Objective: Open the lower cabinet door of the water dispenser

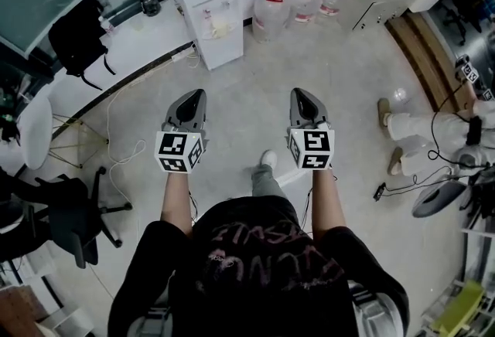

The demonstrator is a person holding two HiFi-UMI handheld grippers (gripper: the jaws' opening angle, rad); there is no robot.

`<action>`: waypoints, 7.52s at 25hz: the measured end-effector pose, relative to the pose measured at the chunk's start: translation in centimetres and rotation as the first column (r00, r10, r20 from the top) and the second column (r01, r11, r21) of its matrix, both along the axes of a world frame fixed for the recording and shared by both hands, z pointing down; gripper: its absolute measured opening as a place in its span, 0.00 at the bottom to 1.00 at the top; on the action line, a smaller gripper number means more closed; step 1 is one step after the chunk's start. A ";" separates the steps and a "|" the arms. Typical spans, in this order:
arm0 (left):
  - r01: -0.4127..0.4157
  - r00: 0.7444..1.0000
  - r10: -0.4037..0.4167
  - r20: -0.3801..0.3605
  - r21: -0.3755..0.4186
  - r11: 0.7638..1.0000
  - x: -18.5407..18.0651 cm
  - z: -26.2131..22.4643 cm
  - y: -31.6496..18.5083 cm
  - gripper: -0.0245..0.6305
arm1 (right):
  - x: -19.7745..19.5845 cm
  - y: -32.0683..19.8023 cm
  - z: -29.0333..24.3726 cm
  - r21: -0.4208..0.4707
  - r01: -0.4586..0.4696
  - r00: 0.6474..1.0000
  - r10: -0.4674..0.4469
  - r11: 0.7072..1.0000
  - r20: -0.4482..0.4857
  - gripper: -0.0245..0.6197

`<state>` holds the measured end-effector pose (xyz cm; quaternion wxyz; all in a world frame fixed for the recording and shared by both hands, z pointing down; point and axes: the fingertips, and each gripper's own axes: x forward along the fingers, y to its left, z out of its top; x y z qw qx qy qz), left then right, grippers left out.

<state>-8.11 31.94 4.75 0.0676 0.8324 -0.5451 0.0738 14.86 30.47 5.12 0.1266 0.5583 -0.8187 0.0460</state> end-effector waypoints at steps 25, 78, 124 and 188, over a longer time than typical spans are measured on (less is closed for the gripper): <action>0.120 0.993 -0.118 0.025 -0.107 0.987 6.1 3.8 -20.6 0.06 | 5.9 -23.7 3.7 -0.078 0.142 0.990 -0.141 0.987 0.014 0.06; 0.177 0.979 -0.203 -0.028 -0.383 0.907 -0.6 29.1 -49.1 0.06 | -4.4 -55.3 27.0 -0.290 0.283 0.957 -0.288 0.914 0.027 0.06; 0.298 0.951 -0.309 -0.002 -0.260 0.918 -5.5 65.3 -52.8 0.06 | -8.5 -61.4 64.4 -0.183 0.407 0.913 -0.407 0.895 0.043 0.06; 0.145 0.989 -0.143 0.023 -0.130 0.981 -7.3 75.7 -55.4 0.06 | -16.8 -66.6 73.1 -0.090 0.598 0.801 -0.599 0.797 0.013 0.36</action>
